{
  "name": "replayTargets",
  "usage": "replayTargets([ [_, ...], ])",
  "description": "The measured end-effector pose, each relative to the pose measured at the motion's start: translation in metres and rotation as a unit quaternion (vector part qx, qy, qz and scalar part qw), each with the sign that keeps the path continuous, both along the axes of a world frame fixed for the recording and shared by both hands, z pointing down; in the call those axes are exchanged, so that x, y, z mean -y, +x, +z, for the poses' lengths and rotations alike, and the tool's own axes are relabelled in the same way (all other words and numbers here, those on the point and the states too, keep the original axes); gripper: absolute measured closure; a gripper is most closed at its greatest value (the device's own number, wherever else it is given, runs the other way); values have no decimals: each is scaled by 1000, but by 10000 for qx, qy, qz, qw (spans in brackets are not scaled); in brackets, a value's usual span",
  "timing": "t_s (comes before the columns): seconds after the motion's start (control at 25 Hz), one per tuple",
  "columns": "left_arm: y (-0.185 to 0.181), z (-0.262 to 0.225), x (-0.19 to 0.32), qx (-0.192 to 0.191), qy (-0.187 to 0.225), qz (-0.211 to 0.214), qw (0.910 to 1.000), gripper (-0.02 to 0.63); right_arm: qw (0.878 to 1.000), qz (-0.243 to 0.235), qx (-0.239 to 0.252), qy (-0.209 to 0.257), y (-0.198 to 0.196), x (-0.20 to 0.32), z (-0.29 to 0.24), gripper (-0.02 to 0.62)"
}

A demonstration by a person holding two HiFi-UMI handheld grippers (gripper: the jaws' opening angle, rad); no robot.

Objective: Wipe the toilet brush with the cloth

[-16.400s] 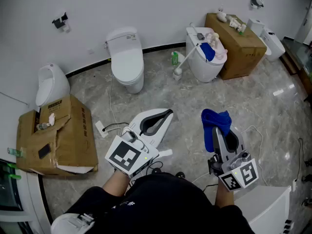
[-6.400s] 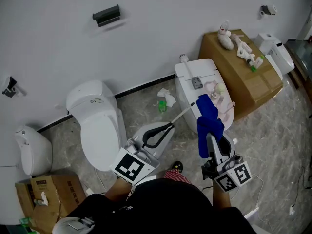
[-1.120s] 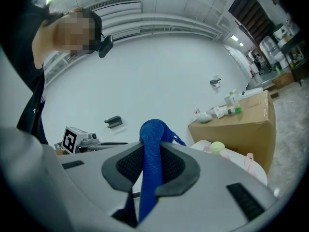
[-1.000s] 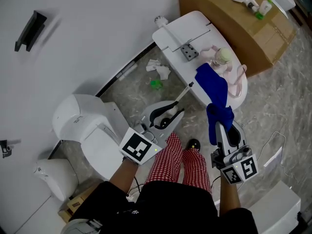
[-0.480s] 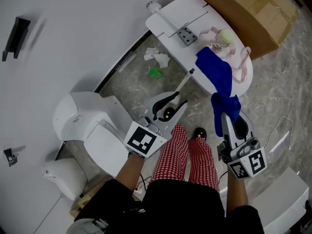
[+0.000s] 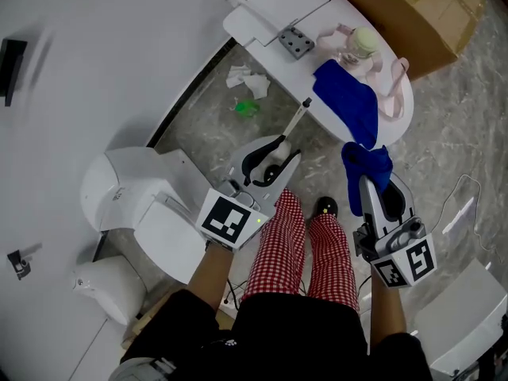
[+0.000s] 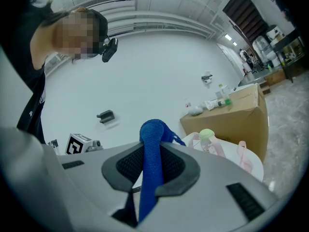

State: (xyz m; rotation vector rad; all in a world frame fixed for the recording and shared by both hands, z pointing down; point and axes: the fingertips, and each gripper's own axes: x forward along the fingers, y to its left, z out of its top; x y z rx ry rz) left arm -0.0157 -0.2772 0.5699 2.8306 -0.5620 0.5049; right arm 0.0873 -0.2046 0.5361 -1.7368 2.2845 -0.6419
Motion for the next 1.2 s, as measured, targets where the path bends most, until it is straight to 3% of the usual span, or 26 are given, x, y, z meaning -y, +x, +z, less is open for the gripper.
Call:
replayTargets([
  [0.36, 3, 22, 15, 53, 122, 82, 9999, 486, 9999, -67, -71, -26, 0, 6, 18, 531],
  [0.64, -1, 44, 29, 346, 37, 58, 9994, 479, 9999, -44, -63, -102, -1, 12, 31, 531],
  [0.84, 5, 61, 35, 212, -32, 126, 9997, 472, 9997, -120, -110, -164, -5, 18, 40, 531],
  [1.2, 1, 102, 44, 394, -15, 156, 9991, 469, 9996, -124, -110, -207, -12, 25, 52, 531],
])
